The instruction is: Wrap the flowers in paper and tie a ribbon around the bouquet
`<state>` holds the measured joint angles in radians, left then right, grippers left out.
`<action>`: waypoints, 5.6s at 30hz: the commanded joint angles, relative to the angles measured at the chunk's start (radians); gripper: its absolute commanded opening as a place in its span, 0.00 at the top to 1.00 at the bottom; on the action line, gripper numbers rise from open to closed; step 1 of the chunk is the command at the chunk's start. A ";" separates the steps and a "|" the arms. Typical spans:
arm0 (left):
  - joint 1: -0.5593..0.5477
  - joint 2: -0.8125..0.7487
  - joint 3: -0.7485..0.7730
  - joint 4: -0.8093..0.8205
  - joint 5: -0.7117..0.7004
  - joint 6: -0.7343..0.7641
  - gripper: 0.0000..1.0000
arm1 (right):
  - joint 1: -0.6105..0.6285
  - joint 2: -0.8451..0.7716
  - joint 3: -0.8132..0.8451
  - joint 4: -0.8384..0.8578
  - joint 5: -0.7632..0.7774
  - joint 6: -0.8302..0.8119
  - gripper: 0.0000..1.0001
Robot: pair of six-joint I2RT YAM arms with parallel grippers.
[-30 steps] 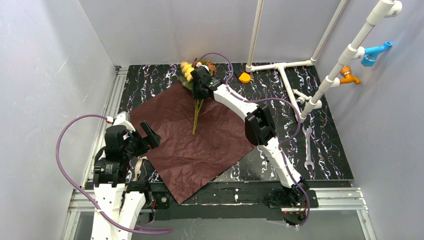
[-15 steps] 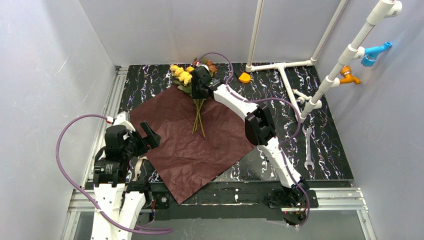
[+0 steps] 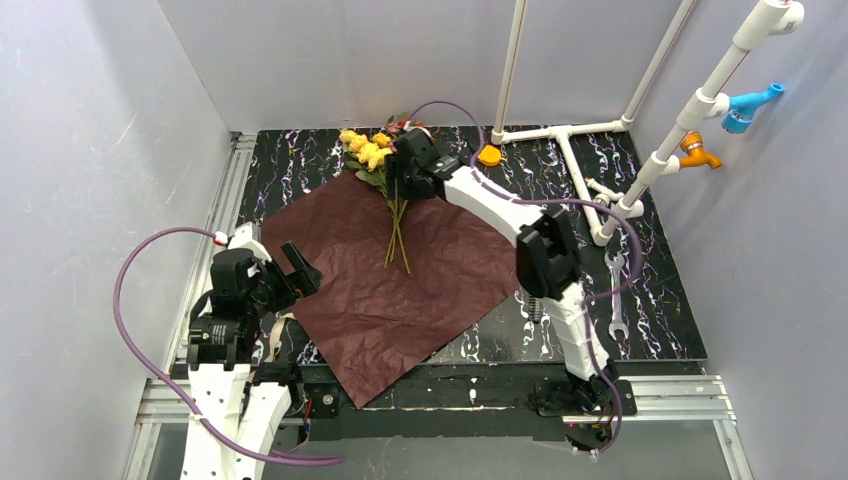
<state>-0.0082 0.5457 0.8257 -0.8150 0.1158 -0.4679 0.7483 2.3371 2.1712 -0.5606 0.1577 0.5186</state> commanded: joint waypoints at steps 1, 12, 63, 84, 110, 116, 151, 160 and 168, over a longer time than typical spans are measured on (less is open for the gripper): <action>0.007 0.023 -0.007 0.003 -0.008 0.011 0.06 | -0.005 -0.321 -0.285 0.069 0.056 0.047 0.25; 0.007 0.095 0.004 -0.030 0.048 -0.026 0.06 | -0.003 -1.120 -1.302 0.272 0.111 0.407 0.25; -0.426 0.127 -0.363 -0.309 -0.351 -0.922 0.19 | 0.241 -1.233 -1.521 0.289 -0.018 0.255 0.23; -0.426 -0.014 -0.496 -0.088 -0.381 -0.875 0.32 | 0.231 -1.222 -1.504 0.235 0.020 0.228 0.23; -0.427 -0.089 -0.446 -0.100 -0.332 -0.794 0.23 | 0.230 -1.203 -1.521 0.210 0.025 0.231 0.23; -0.426 -0.085 -0.507 -0.011 -0.297 -0.795 0.29 | 0.230 -1.191 -1.532 0.225 0.017 0.233 0.23; -0.426 -0.073 -0.414 -0.045 -0.211 -0.876 1.00 | 0.244 -1.117 -1.449 0.370 -0.131 0.353 0.27; -0.426 -0.024 -0.370 -0.039 -0.205 -0.870 1.00 | 0.244 -0.995 -1.418 0.458 -0.145 0.289 0.66; -0.426 -0.024 -0.367 -0.038 -0.200 -0.887 1.00 | 0.243 -0.854 -1.456 0.455 -0.165 0.267 0.76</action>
<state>-0.4297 0.5220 0.4278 -0.8234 -0.0853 -1.3392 0.9897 1.4689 0.7197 -0.1238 -0.0128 0.8066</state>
